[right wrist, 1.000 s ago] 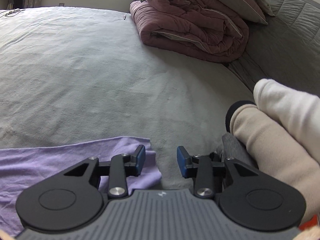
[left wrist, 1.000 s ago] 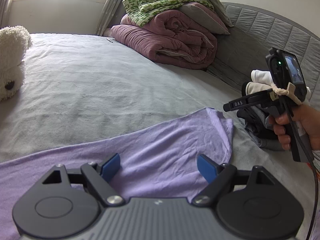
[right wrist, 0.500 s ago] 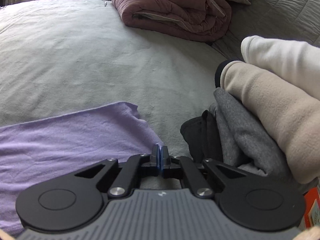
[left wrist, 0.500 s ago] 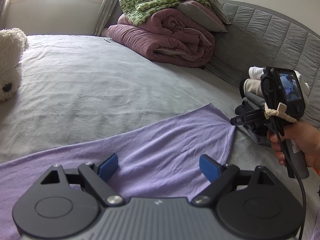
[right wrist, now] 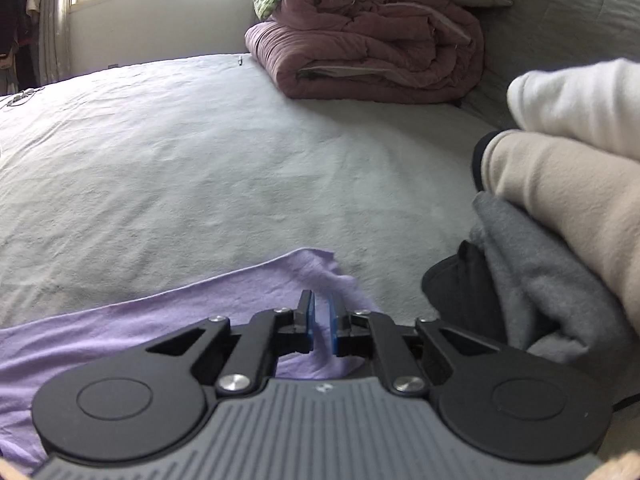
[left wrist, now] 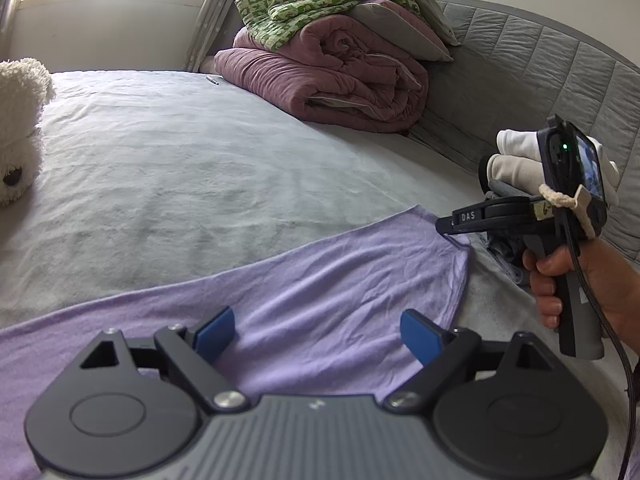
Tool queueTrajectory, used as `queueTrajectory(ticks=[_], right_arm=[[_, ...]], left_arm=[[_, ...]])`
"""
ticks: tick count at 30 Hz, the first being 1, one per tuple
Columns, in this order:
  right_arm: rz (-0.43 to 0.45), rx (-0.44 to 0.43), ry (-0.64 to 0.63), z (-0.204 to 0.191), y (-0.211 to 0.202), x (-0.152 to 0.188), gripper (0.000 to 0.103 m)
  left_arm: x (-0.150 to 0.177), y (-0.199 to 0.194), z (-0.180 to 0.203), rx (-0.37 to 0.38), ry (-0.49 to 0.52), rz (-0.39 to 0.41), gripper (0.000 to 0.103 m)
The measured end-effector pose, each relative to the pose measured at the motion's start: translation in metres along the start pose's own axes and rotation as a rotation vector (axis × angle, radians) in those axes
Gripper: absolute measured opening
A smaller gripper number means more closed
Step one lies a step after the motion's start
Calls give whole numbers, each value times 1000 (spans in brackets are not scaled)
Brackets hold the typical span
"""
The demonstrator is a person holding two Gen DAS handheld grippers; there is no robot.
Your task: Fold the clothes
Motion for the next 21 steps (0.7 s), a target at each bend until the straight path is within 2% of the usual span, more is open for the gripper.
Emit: queueTrajectory(ticks=[5,8,11,14,16,21], right_arm=[[10,26,3,3,23,-3,2],[24,50,11,9,34,-10,4],[51,78,18,14,31,-20,4],[81,66,46,17,16,-25,14],[88,50,48,16,5,-25,16],[67,44,19,13,1,-18,18]], left_arm=[[0,0,0,-1,3,-1,91],[0,0,0,0,5,-2,91],[0,0,0,2,4,-2,92],[1,0,0,3,4,-3,92],[1,0,1,2,6,-3,92],[1,0,2,0,9,-4,92]])
Point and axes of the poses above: each gripper's, at about its wrist camera, not at the fingertips, and y roughly the way its jaws point, z to its right, x to its underside, the point moved 7 cm from there along y, roughly the way its jaws point, and after that the axes turned 11 degrees about z, right-handed, at the moved point
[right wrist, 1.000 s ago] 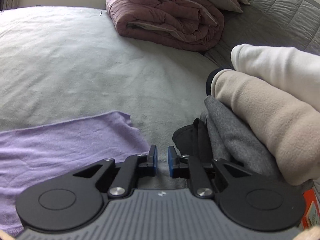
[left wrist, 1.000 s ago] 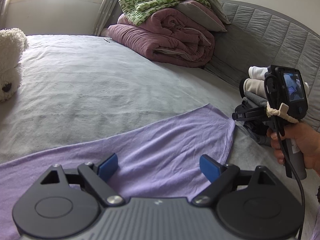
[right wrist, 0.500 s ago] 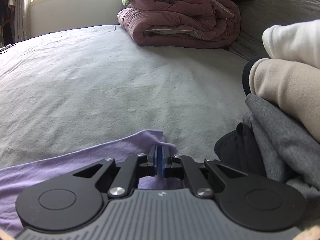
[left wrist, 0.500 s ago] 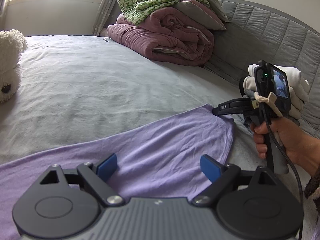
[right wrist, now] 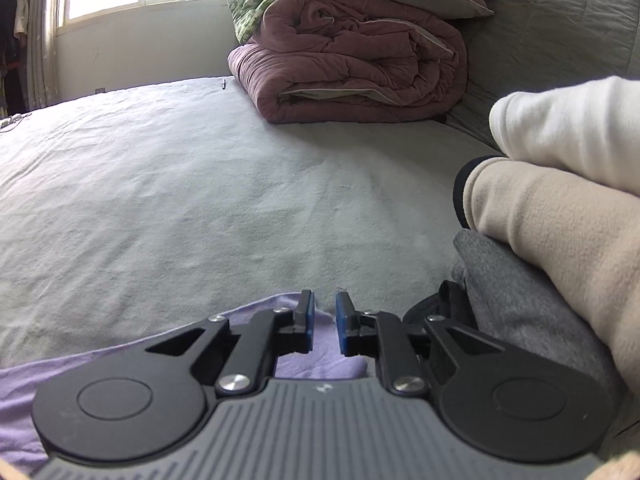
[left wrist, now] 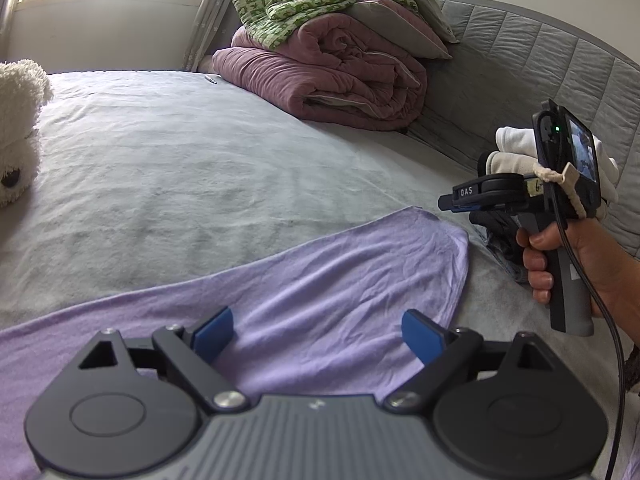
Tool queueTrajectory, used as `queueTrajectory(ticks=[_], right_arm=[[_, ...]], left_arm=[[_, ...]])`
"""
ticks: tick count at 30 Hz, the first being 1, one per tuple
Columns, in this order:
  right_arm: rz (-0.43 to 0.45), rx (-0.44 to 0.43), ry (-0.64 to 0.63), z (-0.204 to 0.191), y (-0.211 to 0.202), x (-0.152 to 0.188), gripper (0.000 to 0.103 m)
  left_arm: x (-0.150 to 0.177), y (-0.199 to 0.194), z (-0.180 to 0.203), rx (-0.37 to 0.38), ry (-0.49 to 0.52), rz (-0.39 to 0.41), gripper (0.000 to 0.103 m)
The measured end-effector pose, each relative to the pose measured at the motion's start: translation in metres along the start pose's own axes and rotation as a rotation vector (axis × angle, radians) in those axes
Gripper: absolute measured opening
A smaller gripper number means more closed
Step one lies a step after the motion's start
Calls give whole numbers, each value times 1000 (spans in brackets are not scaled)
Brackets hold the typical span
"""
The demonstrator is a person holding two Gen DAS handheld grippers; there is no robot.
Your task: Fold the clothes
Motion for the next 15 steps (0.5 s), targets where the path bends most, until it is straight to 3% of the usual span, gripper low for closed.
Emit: queueTrajectory(ticks=[3,5,6,7,8,9,15], right_arm=[[-26,-11,19,2,15,2,20],[-53,-41,50,1,25,5,39],[-60,-51,56,0,29,7,42],[-49,-52,42,-2,31,8,39],[-36,-54,18,-5,32,10,29],[-18,-52,-21,-10,31,10,0],[31,59,-146,-13,41,11,2]], left_arm=[[0,0,0,0,1,-1,93],[0,0,0,1,1,-1,93],[0,0,0,1,2,-2,93],[0,0,0,0,3,-2,93],[0,0,0,0,4,-2,93],[0,0,0,0,4,-2,93],[0,0,1,0,5,-3,93]])
Point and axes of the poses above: each gripper's, at about its wrist camera, not at the fingertips, and y roughly the way its jaws point, z to its right, x to its underside, the point moved 7 cm from there along y, roughly the way its jaws point, and after that the axes turned 11 degrees about z, right-handed, at the moved point
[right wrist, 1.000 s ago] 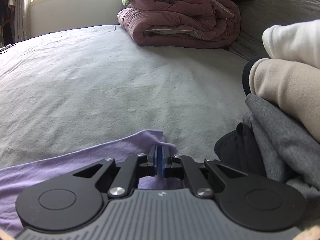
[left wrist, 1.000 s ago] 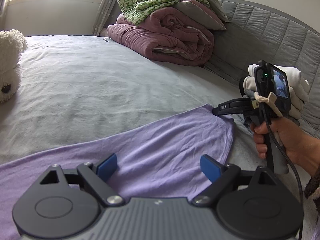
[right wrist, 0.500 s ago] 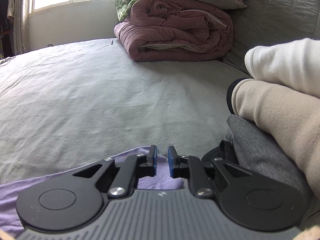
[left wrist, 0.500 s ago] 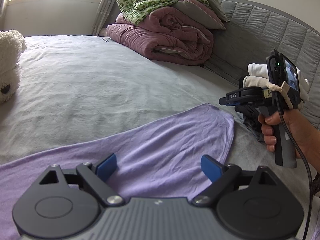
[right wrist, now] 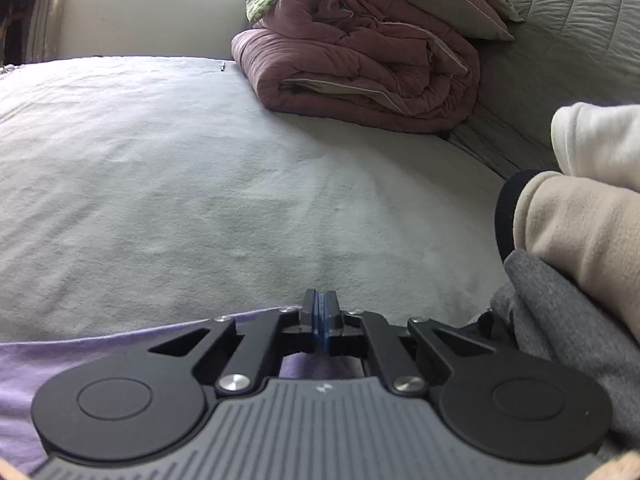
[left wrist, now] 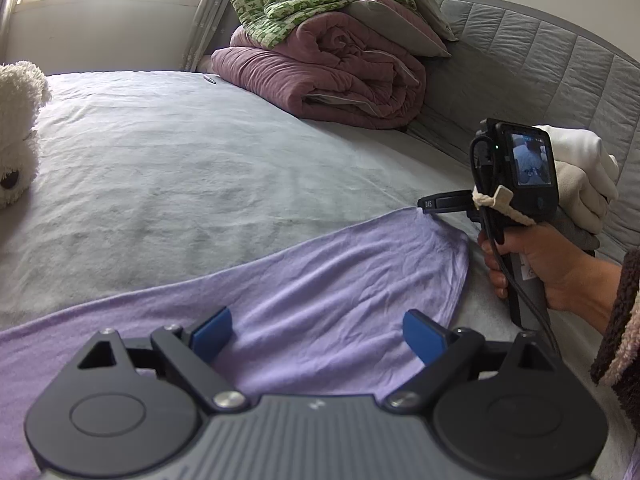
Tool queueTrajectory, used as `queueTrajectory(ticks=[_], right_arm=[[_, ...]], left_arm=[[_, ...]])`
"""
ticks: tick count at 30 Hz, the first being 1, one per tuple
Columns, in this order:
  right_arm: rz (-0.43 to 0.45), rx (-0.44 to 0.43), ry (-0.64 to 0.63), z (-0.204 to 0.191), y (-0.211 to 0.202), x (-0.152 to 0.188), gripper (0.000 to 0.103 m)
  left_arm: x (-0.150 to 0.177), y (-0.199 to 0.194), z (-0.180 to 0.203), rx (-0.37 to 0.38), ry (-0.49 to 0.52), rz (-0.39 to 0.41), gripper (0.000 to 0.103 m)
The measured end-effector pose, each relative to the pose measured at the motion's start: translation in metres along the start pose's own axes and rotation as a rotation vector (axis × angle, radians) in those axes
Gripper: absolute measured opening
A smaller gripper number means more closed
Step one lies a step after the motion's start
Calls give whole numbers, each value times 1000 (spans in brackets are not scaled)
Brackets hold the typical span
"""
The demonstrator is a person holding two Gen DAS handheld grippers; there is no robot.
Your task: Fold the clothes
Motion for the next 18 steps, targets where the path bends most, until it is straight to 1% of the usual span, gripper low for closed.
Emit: queueTrajectory(ticks=[2,3,4,6,9,11,13,16,18], right_arm=[[11,13,-12,1,-2,-2,8],[21,22,-21,2,-5,-3,15],[31,30,-28,2,-8,-4,19],[53,38,-27,5,-18,-6,40],[73,26,-38,8,-37,-8,42],[79,12,-42,9,-52,-9,46],[75,-20,-40,9,-72,-9,50],[69,-71,-39,8,-101,-10,53],[85,-113,-44,4,-123,-16,60]], left_arm=[[0,0,0,1,0,-1,94],[0,0,0,1,1,-2,94],[0,1,0,1,4,-3,95],[1,2,3,-2,15,-6,95],[2,3,5,-6,32,-12,97],[2,4,6,-10,44,-14,98],[2,5,7,-15,56,-17,98],[1,6,9,-21,66,-16,98],[-2,2,8,-36,53,3,97]])
Point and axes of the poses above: each gripper's, at about its wrist camera, not at the fingertips, and y roughly the way its jaws point, z to its right, x to its underside, the point moved 7 cm from there along y, roughly the way its jaws point, and after that the axes turned 11 degrees about z, right-handed, at the moved point
